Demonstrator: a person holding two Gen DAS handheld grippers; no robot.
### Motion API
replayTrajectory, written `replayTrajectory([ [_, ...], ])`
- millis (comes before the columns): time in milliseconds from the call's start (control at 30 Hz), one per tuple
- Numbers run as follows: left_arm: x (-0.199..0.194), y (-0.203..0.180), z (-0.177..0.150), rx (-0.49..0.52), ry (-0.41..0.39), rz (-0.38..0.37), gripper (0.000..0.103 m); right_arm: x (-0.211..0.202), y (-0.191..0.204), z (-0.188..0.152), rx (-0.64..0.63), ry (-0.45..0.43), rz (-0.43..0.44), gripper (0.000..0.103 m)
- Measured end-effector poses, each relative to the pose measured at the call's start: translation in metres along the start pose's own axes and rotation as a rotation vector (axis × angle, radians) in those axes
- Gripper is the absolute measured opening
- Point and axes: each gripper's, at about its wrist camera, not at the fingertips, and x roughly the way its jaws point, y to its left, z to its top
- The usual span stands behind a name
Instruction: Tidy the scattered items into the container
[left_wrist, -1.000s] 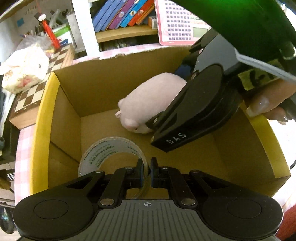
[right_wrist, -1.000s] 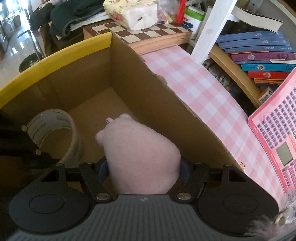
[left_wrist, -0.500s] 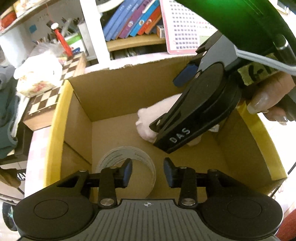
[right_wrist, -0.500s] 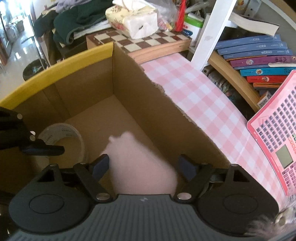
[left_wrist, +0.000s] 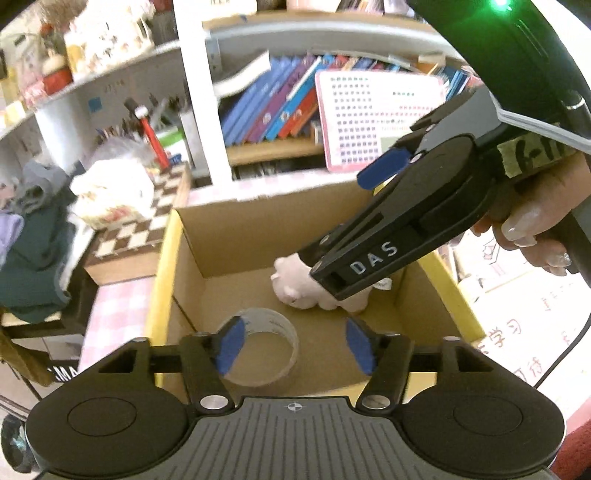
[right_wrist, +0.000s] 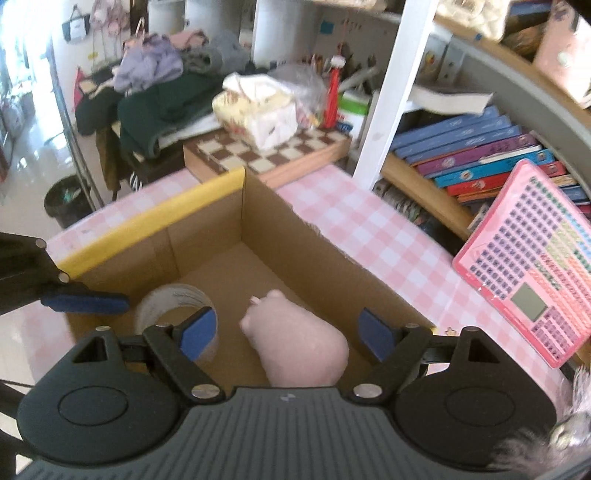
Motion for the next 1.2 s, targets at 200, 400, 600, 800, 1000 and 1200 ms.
replayTrajectory([
  [200, -0.032, -0.001, -0.014, -0.002, -0.051, 0.017, 0.071, -0.039, 0.024, -0.012, 0.030, -0.053, -0.031, 0.085],
  [400, -0.068, -0.011, -0.039, 0.014, -0.072, 0.011, 0.077, -0.072, 0.052, -0.033, 0.054, -0.091, -0.049, 0.085],
  [600, -0.091, -0.021, -0.068, 0.045, -0.073, 0.039, 0.079, -0.094, 0.078, -0.059, 0.072, -0.093, -0.052, 0.085],
  [800, -0.111, -0.022, -0.090, 0.025, -0.078, 0.041, 0.080, -0.111, 0.098, -0.080, 0.099, -0.094, -0.054, 0.085],
  [1000, -0.123, -0.027, -0.107, -0.004, -0.074, 0.053, 0.082, -0.127, 0.111, -0.102, 0.132, -0.105, -0.071, 0.085],
  [1200, -0.126, -0.033, -0.120, -0.037, -0.065, 0.067, 0.082, -0.139, 0.122, -0.124, 0.147, -0.121, -0.102, 0.086],
])
